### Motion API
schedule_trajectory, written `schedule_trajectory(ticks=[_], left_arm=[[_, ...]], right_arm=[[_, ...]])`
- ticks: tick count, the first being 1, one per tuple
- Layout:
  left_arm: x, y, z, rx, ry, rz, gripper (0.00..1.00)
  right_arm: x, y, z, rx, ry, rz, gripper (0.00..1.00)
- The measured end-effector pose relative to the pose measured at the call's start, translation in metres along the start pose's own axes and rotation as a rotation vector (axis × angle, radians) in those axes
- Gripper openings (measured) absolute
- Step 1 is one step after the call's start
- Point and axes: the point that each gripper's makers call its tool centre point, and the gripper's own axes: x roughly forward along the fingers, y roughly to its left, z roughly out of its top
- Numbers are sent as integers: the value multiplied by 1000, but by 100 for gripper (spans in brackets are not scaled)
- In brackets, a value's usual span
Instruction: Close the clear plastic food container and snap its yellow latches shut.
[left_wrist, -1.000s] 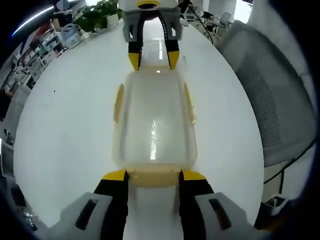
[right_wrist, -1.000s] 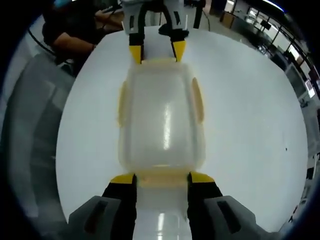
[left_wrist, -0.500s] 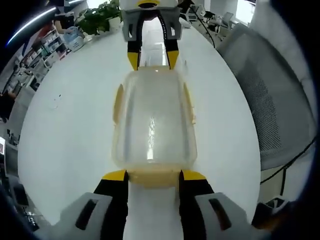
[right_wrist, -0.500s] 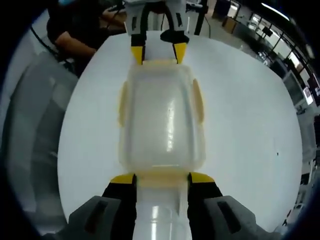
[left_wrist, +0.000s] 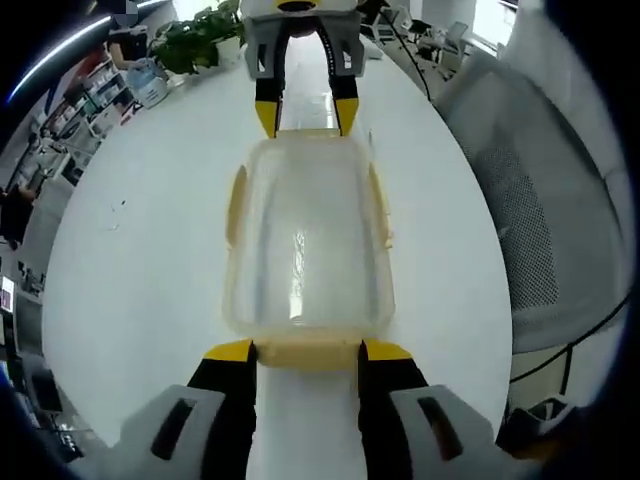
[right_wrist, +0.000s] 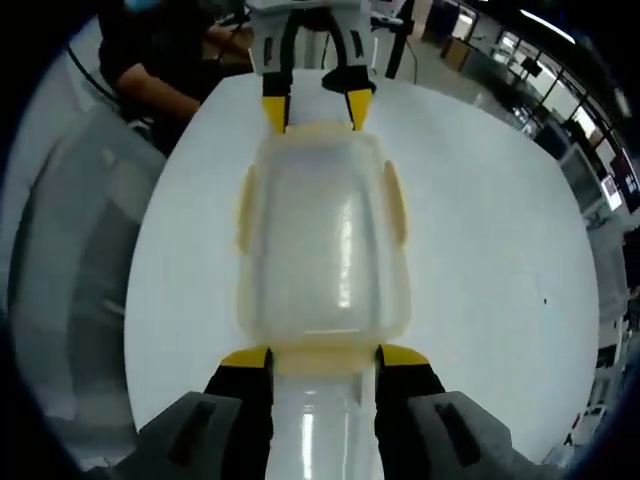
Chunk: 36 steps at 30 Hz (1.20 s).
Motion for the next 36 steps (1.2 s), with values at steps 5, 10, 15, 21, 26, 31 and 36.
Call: schedule_trajectory(ticks=[5,10,15,21,26,31,36], left_arm=[[-2,-3,11,3,0,4,39],[-5,-6,18,8,5,7,39],[-8,-7,26,13,6,14,39],[-8,-7,38,20,9,20,39],[-10,-7,48,26,13,17,39],[-9,-7,57,33,24,11,39],[-8,-9,66,36,22,10,39]], right_arm=[[-6,3,-6,3,0,-6,38],[-12,6,-10,4,-2,-13,38],[-20,8,-15,6,-8,-21,38],[-28,9,-23,8,-7,-30,38],[-34,10,-30,11,-9,-33,38],[-39,11,-36,19,-14,-33,38],[-44,13,-44,19,-13,-32,38]])
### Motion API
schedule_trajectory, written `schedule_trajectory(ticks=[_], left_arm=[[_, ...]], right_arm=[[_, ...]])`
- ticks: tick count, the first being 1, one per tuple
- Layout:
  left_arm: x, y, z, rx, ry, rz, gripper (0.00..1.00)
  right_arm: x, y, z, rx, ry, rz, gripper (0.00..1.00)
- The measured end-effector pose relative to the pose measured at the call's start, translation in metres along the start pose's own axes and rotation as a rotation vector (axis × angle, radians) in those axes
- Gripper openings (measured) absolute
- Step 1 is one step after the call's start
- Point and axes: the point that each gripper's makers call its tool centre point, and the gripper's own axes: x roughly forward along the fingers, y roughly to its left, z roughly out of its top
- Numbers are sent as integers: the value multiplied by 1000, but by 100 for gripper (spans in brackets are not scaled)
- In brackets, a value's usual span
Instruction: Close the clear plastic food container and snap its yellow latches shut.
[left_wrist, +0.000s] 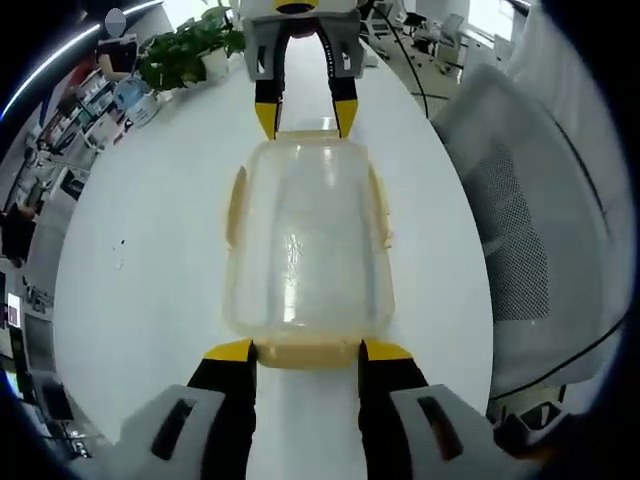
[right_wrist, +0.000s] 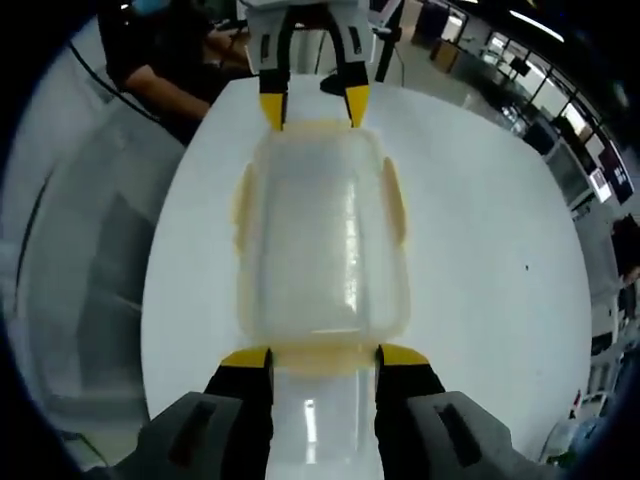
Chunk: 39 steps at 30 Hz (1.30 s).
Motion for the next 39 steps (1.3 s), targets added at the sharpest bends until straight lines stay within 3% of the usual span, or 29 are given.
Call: schedule_trajectory(ticks=[39], left_arm=[[25,-9,67,0,-10,-16,39]], right_arm=[[-33,10,-66,13,13,17,38]])
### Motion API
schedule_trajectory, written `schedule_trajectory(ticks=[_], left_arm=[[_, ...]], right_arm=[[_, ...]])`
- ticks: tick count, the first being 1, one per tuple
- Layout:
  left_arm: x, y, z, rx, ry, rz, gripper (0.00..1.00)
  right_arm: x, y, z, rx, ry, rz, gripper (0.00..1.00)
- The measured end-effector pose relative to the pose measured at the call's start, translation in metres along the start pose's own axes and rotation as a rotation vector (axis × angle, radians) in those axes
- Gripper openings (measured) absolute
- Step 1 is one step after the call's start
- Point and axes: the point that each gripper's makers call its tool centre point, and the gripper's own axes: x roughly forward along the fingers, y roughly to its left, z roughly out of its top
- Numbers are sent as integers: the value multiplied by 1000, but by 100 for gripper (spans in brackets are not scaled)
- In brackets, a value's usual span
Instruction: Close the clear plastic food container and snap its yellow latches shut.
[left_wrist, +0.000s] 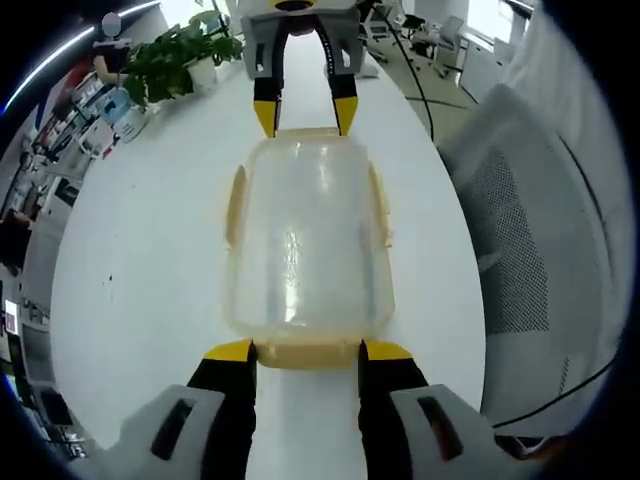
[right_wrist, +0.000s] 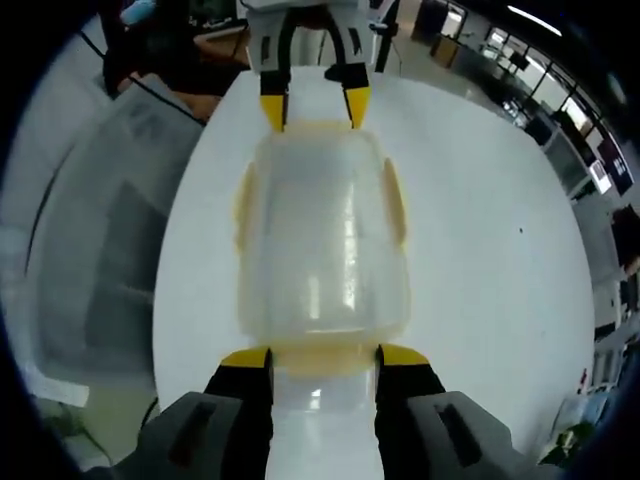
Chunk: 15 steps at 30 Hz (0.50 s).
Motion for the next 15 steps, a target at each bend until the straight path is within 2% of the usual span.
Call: schedule_trajectory(ticks=[15], left_arm=[[16,0,28,2,-15,-15,39]], right_arm=[[-8,1,-31,7,16,12,38]])
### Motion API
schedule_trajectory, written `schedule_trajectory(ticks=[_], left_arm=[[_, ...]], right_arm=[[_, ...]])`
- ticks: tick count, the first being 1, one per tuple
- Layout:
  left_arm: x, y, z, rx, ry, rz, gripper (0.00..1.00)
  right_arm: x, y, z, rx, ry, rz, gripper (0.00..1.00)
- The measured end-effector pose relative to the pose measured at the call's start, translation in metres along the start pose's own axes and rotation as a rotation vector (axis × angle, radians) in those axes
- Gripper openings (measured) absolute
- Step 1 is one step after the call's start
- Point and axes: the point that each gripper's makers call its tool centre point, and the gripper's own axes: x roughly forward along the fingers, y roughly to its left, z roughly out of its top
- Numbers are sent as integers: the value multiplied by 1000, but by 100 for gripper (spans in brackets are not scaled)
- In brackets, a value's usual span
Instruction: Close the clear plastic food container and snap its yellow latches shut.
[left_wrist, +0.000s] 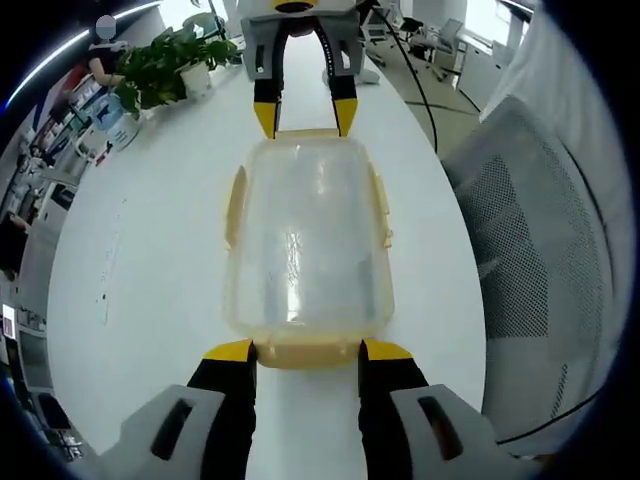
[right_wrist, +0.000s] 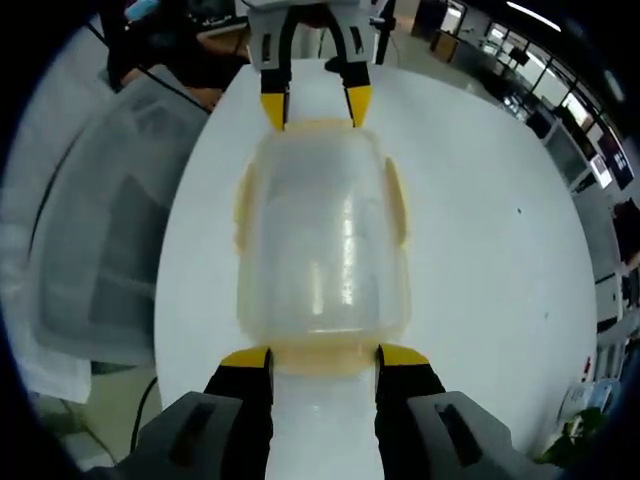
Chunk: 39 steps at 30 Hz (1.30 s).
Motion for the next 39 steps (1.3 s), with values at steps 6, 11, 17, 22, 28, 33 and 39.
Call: schedule_trajectory(ticks=[6,11,17,22,28,33,39], left_arm=[[4,1,6,-3,-1,-2,39],[8,1,10,-8,-2,-4,39],[11,1,16,-8,-2,-7,39],[15,1,23,-9,-7,-11,39],[19,0,29,-9,-12,-15,39],[23,0,32,-14,-15,-17,39],[26,-2,33,-20,-18,-23,39]], right_arm=[[-3,-1,-6,-1,-1,3,38],[-4,-2,-11,-4,-1,5,38],[-5,-2,-18,-1,0,9,38],[-8,-1,-25,1,2,12,38],[-8,-1,-33,4,9,14,38],[-9,-2,-37,3,12,19,38],[-7,0,-41,9,11,33,38]])
